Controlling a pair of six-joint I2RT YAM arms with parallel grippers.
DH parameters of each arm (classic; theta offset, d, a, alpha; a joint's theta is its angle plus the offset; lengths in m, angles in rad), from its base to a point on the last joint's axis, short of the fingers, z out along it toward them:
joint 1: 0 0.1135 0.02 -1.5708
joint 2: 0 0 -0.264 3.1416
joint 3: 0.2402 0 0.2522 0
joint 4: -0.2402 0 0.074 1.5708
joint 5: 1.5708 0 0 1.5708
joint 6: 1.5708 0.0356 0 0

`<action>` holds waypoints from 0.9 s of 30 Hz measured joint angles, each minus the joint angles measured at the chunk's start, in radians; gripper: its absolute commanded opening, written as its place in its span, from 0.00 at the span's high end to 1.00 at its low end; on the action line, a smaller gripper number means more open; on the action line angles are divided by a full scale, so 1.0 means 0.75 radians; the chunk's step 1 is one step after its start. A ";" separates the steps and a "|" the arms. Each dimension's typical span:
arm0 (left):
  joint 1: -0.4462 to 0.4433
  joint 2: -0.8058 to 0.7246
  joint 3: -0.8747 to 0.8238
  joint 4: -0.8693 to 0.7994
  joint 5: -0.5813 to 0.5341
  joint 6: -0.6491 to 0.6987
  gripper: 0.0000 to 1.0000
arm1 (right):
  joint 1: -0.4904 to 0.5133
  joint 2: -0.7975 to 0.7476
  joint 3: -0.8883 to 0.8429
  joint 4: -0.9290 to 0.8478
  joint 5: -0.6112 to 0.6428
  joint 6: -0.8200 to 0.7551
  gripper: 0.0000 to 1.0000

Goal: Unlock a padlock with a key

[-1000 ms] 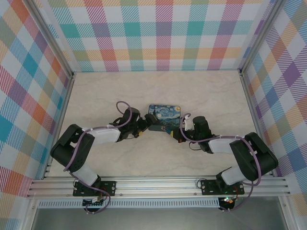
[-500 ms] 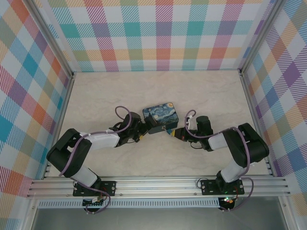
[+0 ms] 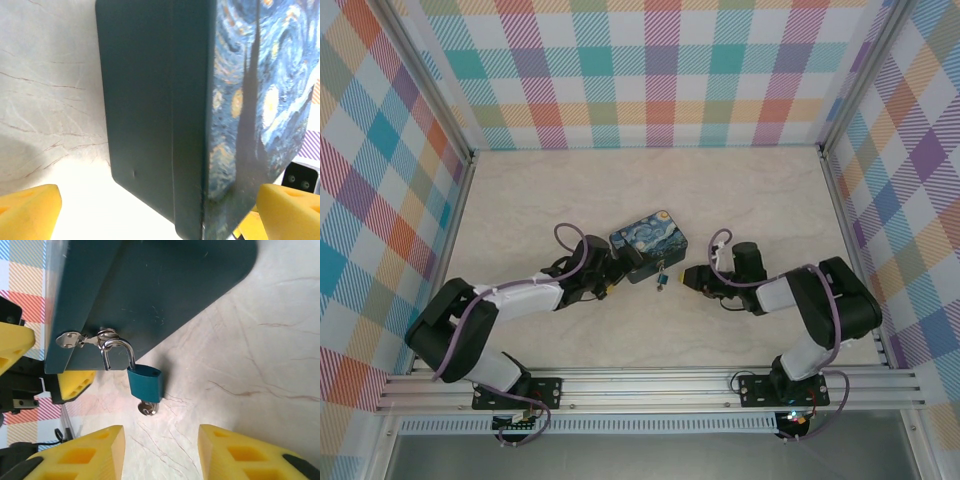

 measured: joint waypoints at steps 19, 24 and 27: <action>0.341 0.142 0.484 -0.323 0.101 0.698 0.00 | -0.014 -0.090 -0.006 -0.051 0.043 -0.182 0.43; 0.343 0.327 0.541 -0.325 0.240 0.865 0.00 | -0.013 -0.090 -0.020 -0.060 0.051 -0.182 0.41; 0.344 0.391 0.567 -0.353 0.269 0.925 0.00 | -0.010 -0.090 -0.023 -0.061 0.050 -0.182 0.39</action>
